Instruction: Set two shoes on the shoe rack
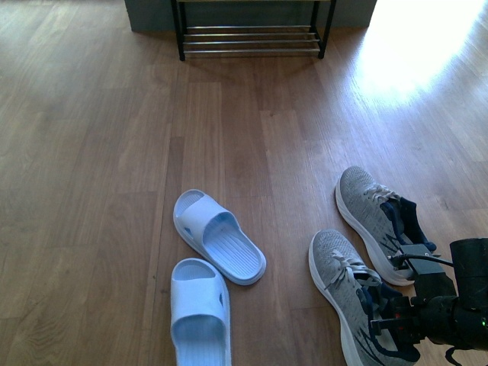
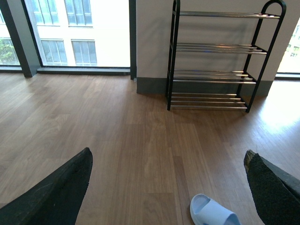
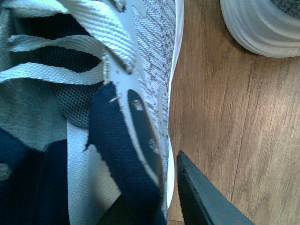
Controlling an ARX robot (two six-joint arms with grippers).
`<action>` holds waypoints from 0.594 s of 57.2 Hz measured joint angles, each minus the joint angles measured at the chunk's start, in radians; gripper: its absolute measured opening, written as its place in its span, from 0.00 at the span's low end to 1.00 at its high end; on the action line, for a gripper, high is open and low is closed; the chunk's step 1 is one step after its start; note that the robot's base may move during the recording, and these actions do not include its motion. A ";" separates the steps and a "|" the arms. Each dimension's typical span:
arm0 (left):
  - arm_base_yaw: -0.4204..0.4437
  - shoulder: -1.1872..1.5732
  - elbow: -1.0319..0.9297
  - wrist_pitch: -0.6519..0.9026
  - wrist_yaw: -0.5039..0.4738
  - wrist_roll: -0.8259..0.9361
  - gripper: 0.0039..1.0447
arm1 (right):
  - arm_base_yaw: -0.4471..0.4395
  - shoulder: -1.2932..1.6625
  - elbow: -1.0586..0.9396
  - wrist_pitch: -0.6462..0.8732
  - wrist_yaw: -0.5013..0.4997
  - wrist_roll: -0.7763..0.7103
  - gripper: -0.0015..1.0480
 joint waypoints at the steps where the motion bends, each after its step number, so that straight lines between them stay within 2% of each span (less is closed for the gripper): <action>1: 0.000 0.000 0.000 0.000 0.000 0.000 0.91 | 0.000 0.000 -0.005 0.005 -0.004 0.000 0.09; 2: 0.000 0.000 0.000 0.000 0.000 0.000 0.91 | 0.000 0.000 -0.012 0.011 -0.010 0.000 0.04; 4: 0.000 0.000 0.000 0.000 0.000 0.000 0.91 | 0.000 -0.002 -0.021 0.019 -0.018 -0.002 0.01; 24: 0.000 0.000 0.000 0.000 0.000 0.000 0.91 | -0.054 -0.176 -0.188 0.035 -0.079 0.087 0.01; 34: 0.000 0.000 0.000 0.000 0.000 0.000 0.91 | -0.122 -0.529 -0.333 -0.059 -0.171 0.145 0.01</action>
